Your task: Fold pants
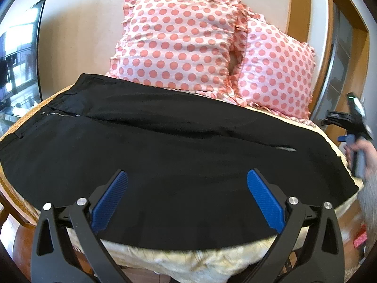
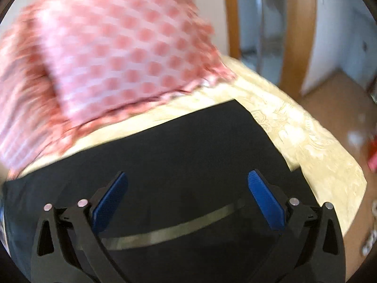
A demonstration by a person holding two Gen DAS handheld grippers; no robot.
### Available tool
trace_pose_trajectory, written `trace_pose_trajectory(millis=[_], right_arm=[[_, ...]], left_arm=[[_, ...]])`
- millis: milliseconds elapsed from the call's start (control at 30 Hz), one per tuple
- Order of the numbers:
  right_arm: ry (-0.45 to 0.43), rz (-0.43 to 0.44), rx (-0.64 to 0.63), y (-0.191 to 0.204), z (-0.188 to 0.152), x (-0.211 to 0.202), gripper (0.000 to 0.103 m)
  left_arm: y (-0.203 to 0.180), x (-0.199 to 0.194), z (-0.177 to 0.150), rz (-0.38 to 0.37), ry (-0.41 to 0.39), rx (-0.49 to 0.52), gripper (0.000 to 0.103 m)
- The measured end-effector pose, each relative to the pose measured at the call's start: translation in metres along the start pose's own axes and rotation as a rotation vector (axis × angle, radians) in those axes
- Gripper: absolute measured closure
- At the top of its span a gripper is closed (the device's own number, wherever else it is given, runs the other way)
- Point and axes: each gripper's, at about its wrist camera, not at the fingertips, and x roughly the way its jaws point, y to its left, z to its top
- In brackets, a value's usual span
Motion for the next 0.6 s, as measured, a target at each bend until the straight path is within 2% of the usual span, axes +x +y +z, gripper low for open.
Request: trace_pose_trajectory(millis=[33,100,167,267,333,433,533,567,600], right_arm=[[0.034,-0.028,0.021,0.001,0.020,0.023,0.002],[0.051,-0.086,0.048,0.001,0.037,0.049,0.010],[0.066,-0.142,0.084,0.000,0.056,0.076,0.013],[0.118,-0.169,0.158,-0.001,0.071,0.113,0.021],[0.127,-0.171,0.199,-0.002,0.077,0.128,0.022],[0.129,-0.254,0.172,0.004,0.083,0.151,0.026],[0.075,-0.281,0.148,0.002,0.076,0.151,0.043],[0.059,-0.271,0.148,-0.003,0.073,0.146,0.067],[0.046,-0.261,0.151,-0.009,0.069,0.142,0.076]], left_arm=[[0.001,0.003,0.002,-0.005,-0.003,0.003,0.002],[0.002,0.008,0.003,-0.013,-0.002,0.009,0.002],[0.004,0.015,0.003,-0.028,0.002,0.016,0.002],[0.006,0.025,0.004,-0.046,0.018,0.022,0.002],[0.008,0.031,0.005,-0.056,0.028,0.027,0.002],[0.010,0.038,0.006,-0.057,0.038,0.029,0.002],[0.015,0.044,0.007,-0.053,0.048,0.023,0.002],[0.016,0.044,0.007,-0.055,0.047,0.019,0.002],[0.017,0.044,0.006,-0.058,0.044,0.013,0.002]])
